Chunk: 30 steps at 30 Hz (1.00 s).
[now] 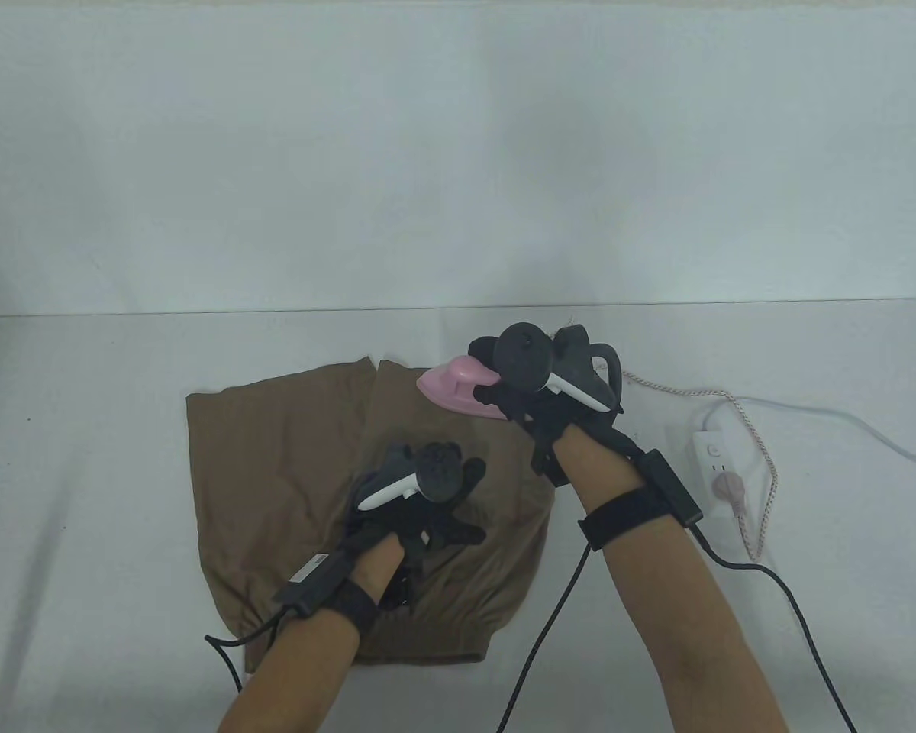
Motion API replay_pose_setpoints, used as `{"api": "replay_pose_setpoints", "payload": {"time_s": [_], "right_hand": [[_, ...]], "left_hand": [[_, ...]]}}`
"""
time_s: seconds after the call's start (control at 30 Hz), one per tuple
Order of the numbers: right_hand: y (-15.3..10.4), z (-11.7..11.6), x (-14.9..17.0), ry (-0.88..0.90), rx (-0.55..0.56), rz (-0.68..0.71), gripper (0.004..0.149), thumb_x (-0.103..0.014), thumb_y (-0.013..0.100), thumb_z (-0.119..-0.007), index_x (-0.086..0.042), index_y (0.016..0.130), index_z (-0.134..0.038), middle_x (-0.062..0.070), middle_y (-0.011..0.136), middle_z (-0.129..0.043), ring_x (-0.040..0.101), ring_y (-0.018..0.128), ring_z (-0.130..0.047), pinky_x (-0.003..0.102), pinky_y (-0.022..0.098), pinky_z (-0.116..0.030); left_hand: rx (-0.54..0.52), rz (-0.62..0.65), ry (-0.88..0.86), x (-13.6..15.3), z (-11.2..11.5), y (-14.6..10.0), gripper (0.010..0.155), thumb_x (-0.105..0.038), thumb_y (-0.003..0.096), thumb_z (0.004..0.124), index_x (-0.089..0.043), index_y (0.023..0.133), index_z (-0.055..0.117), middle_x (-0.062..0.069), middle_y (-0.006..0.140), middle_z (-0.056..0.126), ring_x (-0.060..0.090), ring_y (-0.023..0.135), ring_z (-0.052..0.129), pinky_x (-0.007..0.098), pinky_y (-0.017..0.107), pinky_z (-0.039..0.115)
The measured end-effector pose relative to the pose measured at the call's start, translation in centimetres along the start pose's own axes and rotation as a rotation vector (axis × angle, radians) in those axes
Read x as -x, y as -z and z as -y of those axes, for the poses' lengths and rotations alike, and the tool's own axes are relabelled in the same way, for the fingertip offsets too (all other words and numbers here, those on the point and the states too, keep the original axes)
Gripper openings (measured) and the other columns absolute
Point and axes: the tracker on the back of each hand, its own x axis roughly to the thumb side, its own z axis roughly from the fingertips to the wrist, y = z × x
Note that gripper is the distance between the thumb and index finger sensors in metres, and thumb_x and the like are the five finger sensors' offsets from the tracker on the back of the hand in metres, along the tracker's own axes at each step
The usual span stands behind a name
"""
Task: Iron shorts with electric iron on table
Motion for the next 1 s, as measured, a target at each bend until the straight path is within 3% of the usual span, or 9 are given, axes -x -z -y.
{"api": "replay_pose_setpoints", "payload": {"time_s": [0.07, 0.13, 0.17, 0.23, 0.6, 0.7, 0.77, 0.83, 1.0], "right_hand": [[0.2, 0.4, 0.7, 0.017, 0.002, -0.022, 0.059, -0.047, 0.04, -0.096, -0.038, 0.094, -0.074, -0.015, 0.074, -0.089, 0.011, 0.06, -0.096, 0.051, 0.042, -0.082], [0.2, 0.7, 1.4, 0.021, 0.0, -0.031, 0.059, -0.047, 0.04, -0.096, -0.037, 0.094, -0.074, -0.014, 0.074, -0.089, 0.012, 0.06, -0.096, 0.051, 0.042, -0.082], [0.2, 0.9, 1.6, 0.016, 0.0, -0.032, 0.059, -0.047, 0.04, -0.096, -0.037, 0.094, -0.074, -0.014, 0.074, -0.089, 0.012, 0.06, -0.096, 0.051, 0.042, -0.082], [0.0, 1.2, 2.2, -0.004, 0.002, -0.033, 0.059, -0.047, 0.04, -0.096, -0.038, 0.094, -0.074, -0.015, 0.074, -0.089, 0.012, 0.059, -0.096, 0.051, 0.042, -0.082], [-0.9, 1.8, 3.2, -0.012, -0.008, -0.052, 0.059, -0.048, 0.04, -0.096, -0.038, 0.094, -0.074, -0.015, 0.074, -0.09, 0.011, 0.059, -0.096, 0.051, 0.041, -0.082], [-0.9, 2.4, 3.1, -0.013, -0.006, -0.05, 0.059, -0.047, 0.04, -0.096, -0.037, 0.094, -0.074, -0.015, 0.074, -0.09, 0.012, 0.059, -0.096, 0.051, 0.041, -0.082], [-0.7, 2.8, 2.8, -0.011, 0.007, -0.056, 0.059, -0.047, 0.04, -0.096, -0.037, 0.094, -0.074, -0.015, 0.074, -0.09, 0.012, 0.059, -0.096, 0.051, 0.042, -0.082], [-0.2, 3.1, 2.4, -0.003, 0.022, -0.06, 0.059, -0.047, 0.04, -0.096, -0.037, 0.094, -0.074, -0.015, 0.074, -0.089, 0.012, 0.06, -0.096, 0.051, 0.042, -0.082], [1.9, 2.0, -0.6, 0.031, 0.015, -0.02, 0.059, -0.047, 0.04, -0.096, -0.036, 0.094, -0.074, -0.015, 0.074, -0.089, 0.012, 0.06, -0.096, 0.051, 0.041, -0.082]], "left_hand": [[0.085, -0.008, 0.016, -1.2, 1.0, 1.6, 0.091, -0.066, 0.0432, 0.079, -0.05, 0.109, 0.018, 0.001, 0.12, 0.004, 0.046, 0.11, 0.018, 0.069, 0.077, 0.031], [0.18, -0.038, 0.1, -2.8, 2.3, 2.8, 0.085, -0.067, 0.0439, 0.076, -0.055, 0.109, 0.023, 0.0, 0.12, 0.001, 0.048, 0.106, 0.003, 0.073, 0.072, 0.017], [0.175, -0.045, 0.163, -3.5, 2.5, 3.0, 0.085, -0.071, 0.0426, 0.072, -0.056, 0.107, 0.019, 0.001, 0.118, -0.003, 0.048, 0.106, 0.001, 0.073, 0.072, 0.017], [0.108, 0.001, 0.134, -4.8, 2.6, 3.3, 0.084, -0.07, 0.0423, 0.074, -0.055, 0.109, 0.026, 0.003, 0.121, 0.004, 0.049, 0.107, 0.008, 0.074, 0.073, 0.021], [0.101, 0.032, 0.2, -10.0, 2.8, 3.1, 0.083, -0.068, 0.0438, 0.074, -0.049, 0.111, 0.03, 0.005, 0.123, 0.014, 0.048, 0.111, 0.02, 0.071, 0.076, 0.029], [-0.01, 0.07, 0.222, -10.2, 0.6, 0.4, 0.08, -0.065, 0.0448, 0.075, -0.044, 0.113, 0.039, 0.004, 0.124, 0.03, 0.045, 0.113, 0.033, 0.07, 0.076, 0.033], [-0.025, 0.075, 0.249, -9.7, -1.1, -2.1, 0.075, -0.063, 0.0458, 0.076, -0.04, 0.112, 0.051, 0.004, 0.124, 0.037, 0.044, 0.113, 0.037, 0.069, 0.077, 0.036], [-0.073, 0.071, 0.298, -8.6, -2.7, -4.9, 0.073, -0.063, 0.046, 0.077, -0.038, 0.111, 0.055, 0.002, 0.122, 0.052, 0.04, 0.112, 0.053, 0.068, 0.077, 0.044], [-0.098, -0.025, 0.363, -2.7, -3.4, -12.4, 0.068, -0.06, 0.0459, 0.081, -0.036, 0.107, 0.063, -0.001, 0.113, 0.068, 0.03, 0.099, 0.078, 0.063, 0.075, 0.059]]}}
